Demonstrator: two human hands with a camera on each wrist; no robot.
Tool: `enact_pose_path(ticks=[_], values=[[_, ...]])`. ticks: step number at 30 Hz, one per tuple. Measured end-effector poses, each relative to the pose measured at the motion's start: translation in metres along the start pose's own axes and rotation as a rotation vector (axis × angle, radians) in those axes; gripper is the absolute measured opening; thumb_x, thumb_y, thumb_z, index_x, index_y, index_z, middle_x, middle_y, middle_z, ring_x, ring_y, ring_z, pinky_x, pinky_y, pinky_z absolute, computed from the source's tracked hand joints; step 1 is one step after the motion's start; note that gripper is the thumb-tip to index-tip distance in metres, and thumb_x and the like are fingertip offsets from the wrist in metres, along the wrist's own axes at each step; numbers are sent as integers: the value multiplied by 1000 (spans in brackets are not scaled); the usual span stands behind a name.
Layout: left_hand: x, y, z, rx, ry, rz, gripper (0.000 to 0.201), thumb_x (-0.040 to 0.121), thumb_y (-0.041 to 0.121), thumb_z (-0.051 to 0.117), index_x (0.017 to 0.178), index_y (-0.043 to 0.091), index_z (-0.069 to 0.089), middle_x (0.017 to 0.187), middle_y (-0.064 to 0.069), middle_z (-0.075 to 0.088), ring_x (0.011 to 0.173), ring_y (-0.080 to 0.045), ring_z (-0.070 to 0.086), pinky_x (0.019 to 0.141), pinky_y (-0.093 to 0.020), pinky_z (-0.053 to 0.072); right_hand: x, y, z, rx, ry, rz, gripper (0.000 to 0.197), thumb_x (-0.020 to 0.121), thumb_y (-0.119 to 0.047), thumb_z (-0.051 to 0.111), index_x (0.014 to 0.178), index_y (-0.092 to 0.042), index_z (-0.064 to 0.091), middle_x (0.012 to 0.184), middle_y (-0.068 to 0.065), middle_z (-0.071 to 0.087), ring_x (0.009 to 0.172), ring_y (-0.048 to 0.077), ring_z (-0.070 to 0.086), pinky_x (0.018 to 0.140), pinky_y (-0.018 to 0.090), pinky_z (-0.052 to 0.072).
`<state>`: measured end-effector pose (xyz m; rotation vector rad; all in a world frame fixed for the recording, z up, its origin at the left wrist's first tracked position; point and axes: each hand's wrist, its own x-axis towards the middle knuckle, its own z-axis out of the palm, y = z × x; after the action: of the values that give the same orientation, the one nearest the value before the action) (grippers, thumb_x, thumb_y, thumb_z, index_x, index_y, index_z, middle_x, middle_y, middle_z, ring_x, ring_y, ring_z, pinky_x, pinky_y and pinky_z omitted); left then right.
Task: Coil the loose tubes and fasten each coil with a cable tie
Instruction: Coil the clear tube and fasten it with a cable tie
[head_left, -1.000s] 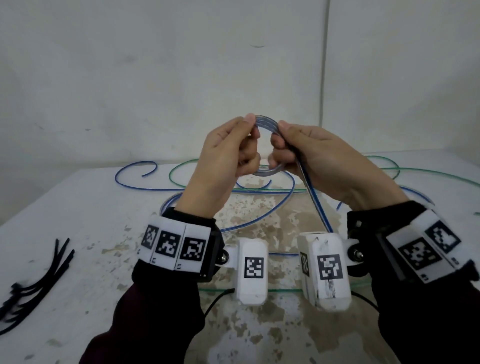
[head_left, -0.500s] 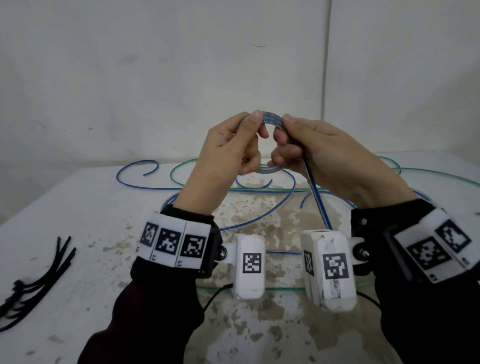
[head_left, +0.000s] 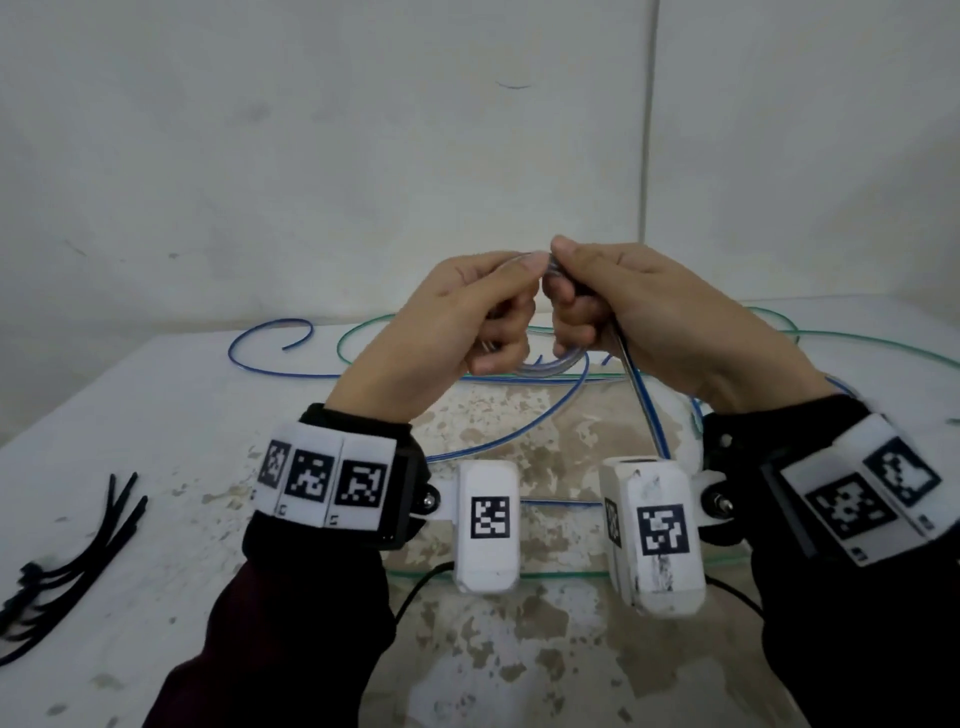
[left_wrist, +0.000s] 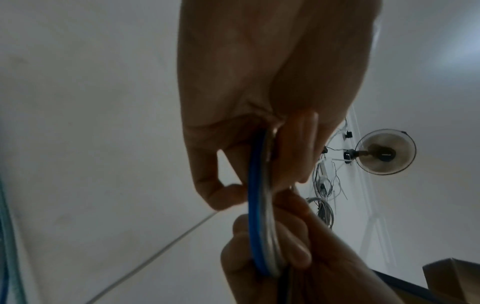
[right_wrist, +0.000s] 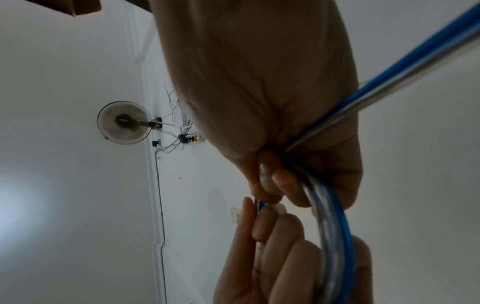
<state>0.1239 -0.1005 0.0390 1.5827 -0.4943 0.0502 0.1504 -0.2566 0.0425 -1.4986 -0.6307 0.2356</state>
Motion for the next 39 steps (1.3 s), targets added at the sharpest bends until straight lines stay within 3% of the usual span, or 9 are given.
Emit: enact_pose_path(ticks=[3,6,10,14,17,23,30,34,39], values=[[0,0,2,30,95,84,35,102,18,38,69,13,47,55,7,23,45,-7,16,42,-18,17,1,0,5,28,24,-9,40,103,-31,33,73,-11,51,49,-6,36,51,13,43,67,29,54],[4,-2,5,-53,215,138,33,103,20,37,70,12,39,52,7,21,44,-7,14,42,-21,14,1,-1,3,54,29,-8,41,103,-31,32,75,-10,54,54,-2,50,60,14,56,70,28,56],[3,-3,-2,-103,23,-12,34,99,26,37,70,10,43,45,5,26,37,-14,35,52,-27,33,0,-2,-2,53,-4,-2,38,103,-31,33,69,-15,43,51,-7,33,52,12,42,65,23,48],[-1,-4,-9,-21,-109,-55,26,92,25,42,79,6,56,51,2,47,60,-19,60,70,-24,50,-2,-3,-3,-107,27,9,39,102,-31,35,66,-16,40,49,-10,27,47,11,28,55,21,44],[1,-5,-8,-23,-94,-22,24,97,18,39,90,1,55,54,5,45,54,-12,51,77,-30,44,0,-2,-2,-91,55,11,41,103,-31,34,68,-14,46,48,-9,30,47,12,31,57,23,46],[4,-4,-9,-91,56,47,27,103,17,32,83,9,49,51,13,26,43,-4,24,69,-23,39,2,-1,-3,91,30,0,40,103,-26,32,75,-9,54,55,0,54,60,15,59,71,24,55],[0,1,-9,-96,-100,-95,29,95,25,40,72,10,46,47,8,26,41,-10,28,62,-25,33,1,0,1,35,-33,23,38,102,-28,34,68,-14,43,53,-8,27,45,9,28,54,20,45],[0,0,-5,-80,-9,33,33,102,19,33,73,9,44,52,10,24,48,-9,16,48,-18,17,3,1,4,52,24,-31,39,102,-29,34,71,-12,48,49,-8,31,47,10,35,62,23,50],[5,-2,-3,-192,79,91,33,102,21,33,74,9,45,50,9,24,44,-9,19,48,-19,19,4,1,-3,144,8,-45,39,103,-26,32,76,-9,53,51,-4,39,52,12,46,70,24,52]])
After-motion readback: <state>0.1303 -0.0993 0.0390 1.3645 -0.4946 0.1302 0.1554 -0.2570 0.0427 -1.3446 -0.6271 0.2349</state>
